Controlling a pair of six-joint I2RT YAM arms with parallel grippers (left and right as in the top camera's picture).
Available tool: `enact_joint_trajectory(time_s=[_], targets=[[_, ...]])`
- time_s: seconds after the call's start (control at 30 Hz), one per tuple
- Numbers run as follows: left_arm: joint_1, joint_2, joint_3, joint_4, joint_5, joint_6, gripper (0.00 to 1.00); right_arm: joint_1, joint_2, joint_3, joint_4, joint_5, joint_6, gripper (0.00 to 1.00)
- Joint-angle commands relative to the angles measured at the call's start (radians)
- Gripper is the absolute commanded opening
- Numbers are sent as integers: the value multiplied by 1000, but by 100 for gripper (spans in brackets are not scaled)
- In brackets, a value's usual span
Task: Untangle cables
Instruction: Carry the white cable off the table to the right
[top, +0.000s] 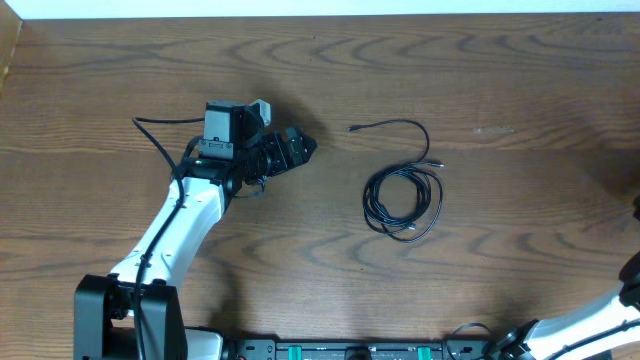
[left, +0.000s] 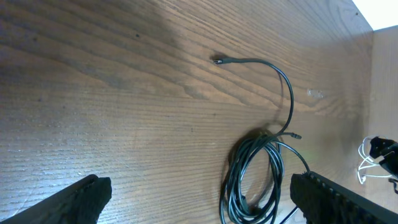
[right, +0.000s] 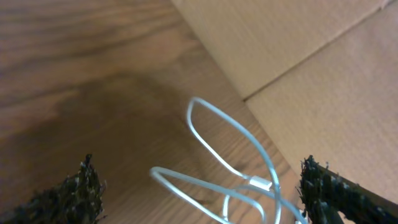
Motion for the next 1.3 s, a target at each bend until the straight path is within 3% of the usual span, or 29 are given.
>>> enact_joint_trajectory(time_s=[0.0,0.27,0.47,0.6,0.97,1.27], targets=[[4,-14,8,0,-6,10,99,15,-115,16,-56,-22,106,99],[4,-14,8,0,-6,10,99,23,-348,16,-147,-145,317,99],[4,-14,8,0,-6,10,99,51,-580,16,-341,-232,725,99],[4,-14,8,0,-6,10,99,55,-722,16,-501,-362,876,99],[4,-14,8,0,-6,11,99,54,-1036,16,-871,-558,904,99],[4,-14,8,0,-6,11,99,56,-1068,16,-915,-608,905,99]])
